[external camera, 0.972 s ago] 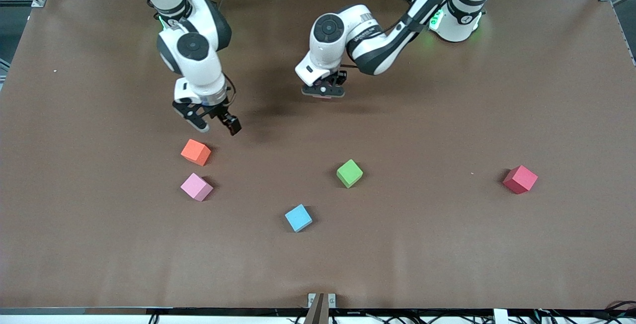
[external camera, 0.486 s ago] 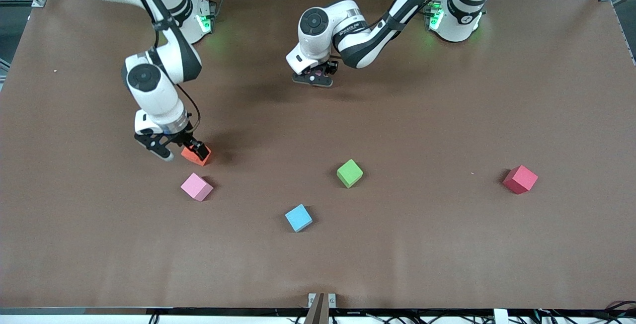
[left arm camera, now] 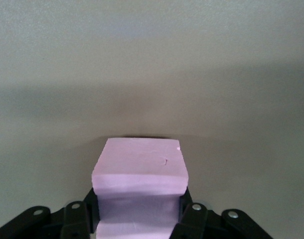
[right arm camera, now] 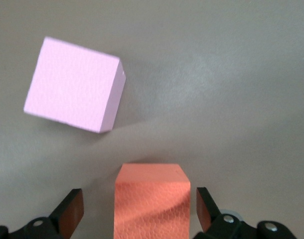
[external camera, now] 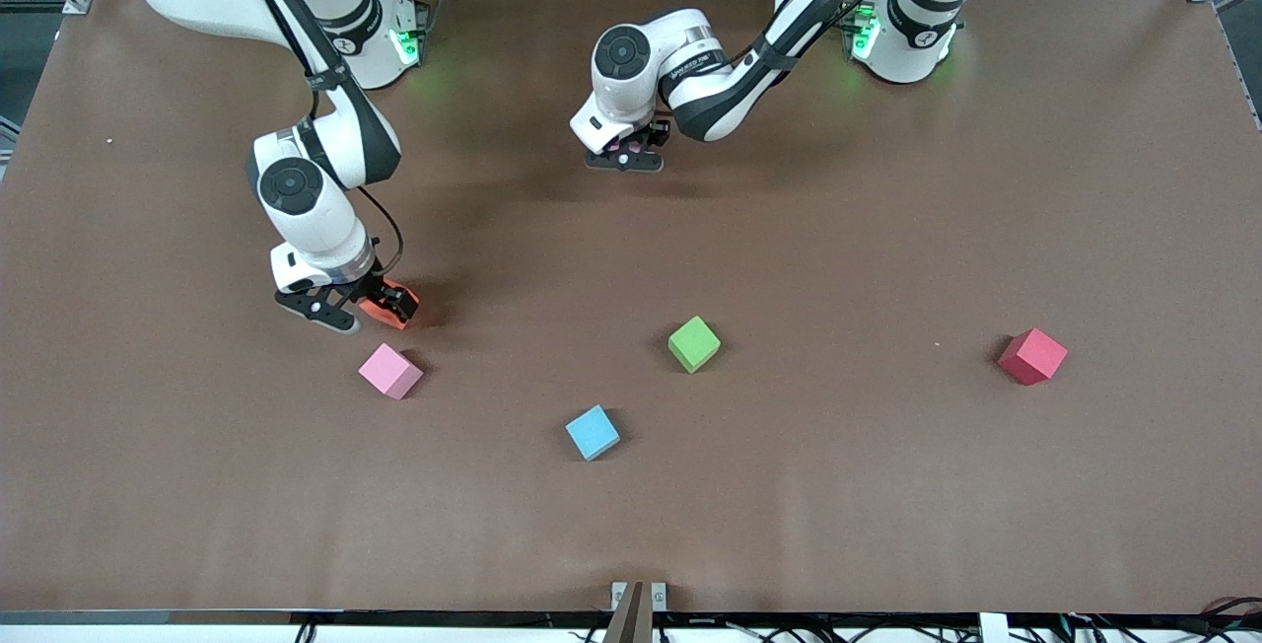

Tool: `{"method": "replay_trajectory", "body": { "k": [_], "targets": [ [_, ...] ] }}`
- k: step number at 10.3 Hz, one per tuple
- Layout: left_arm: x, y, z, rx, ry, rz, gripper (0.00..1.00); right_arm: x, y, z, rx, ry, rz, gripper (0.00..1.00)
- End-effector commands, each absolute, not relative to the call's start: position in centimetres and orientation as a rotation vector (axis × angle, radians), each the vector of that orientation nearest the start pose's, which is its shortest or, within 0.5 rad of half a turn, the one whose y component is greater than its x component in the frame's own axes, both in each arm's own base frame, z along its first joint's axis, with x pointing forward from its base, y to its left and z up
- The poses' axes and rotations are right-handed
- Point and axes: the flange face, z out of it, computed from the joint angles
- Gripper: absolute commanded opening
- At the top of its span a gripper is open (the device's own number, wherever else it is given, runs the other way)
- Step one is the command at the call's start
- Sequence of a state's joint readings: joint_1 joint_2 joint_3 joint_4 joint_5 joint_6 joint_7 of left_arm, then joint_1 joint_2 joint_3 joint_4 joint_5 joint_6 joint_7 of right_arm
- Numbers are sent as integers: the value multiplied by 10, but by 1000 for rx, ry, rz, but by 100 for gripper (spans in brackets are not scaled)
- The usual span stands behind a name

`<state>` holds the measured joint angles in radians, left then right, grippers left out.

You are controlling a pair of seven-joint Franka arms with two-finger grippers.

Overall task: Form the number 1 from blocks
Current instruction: 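Place the pink cube below the purples with the left gripper while the right grasps orange, then place the orange cube below pink with the right gripper while the left grasps green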

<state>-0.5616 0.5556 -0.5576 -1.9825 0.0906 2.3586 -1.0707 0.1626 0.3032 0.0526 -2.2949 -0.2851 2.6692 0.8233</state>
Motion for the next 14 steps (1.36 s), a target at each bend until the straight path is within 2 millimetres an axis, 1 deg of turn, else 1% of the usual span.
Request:
{"method": "replay_trajectory", "body": {
  "k": [1,2,3,4,5,6,7,8,9,10,11,12,13,14],
  "targets": [
    [267,-537,214,-3141,21,393,100,503,121,215,-3187,523,-158,98],
    [270,-538,220,-3149,0,379,100,502,119,214,-3184,529,-158,96],
    [279,-539,232,-3167,-40,355,100,503,117,214,-3179,542,-158,88],
    [293,-536,248,-3189,-105,319,100,503,116,214,-3174,555,-155,72],
    [318,-528,273,-3217,-201,262,100,504,116,214,-3165,579,-154,55],
    [350,-509,299,-3239,-302,194,100,504,119,215,-3143,616,-143,45],
    [383,-486,313,-3247,-405,148,100,507,121,220,-3121,642,-150,43],
    [415,-460,318,-3240,-490,112,100,505,142,229,-3128,584,-170,44],
    [446,-436,320,-3219,-584,67,100,495,180,243,-3135,476,-209,44],
    [470,-413,320,-3195,-664,31,100,481,221,256,-3128,394,-252,46],
    [489,-406,333,-3203,-731,1,100,466,263,261,-3121,299,-270,46],
    [511,-390,339,-3192,-798,-32,100,453,304,267,-3106,223,-293,46],
    [530,-378,343,-3183,-866,-47,100,436,340,263,-3113,179,-280,46],
    [548,-367,338,-3169,-927,-49,100,420,378,258,-3135,113,-262,46]
  ]
}}
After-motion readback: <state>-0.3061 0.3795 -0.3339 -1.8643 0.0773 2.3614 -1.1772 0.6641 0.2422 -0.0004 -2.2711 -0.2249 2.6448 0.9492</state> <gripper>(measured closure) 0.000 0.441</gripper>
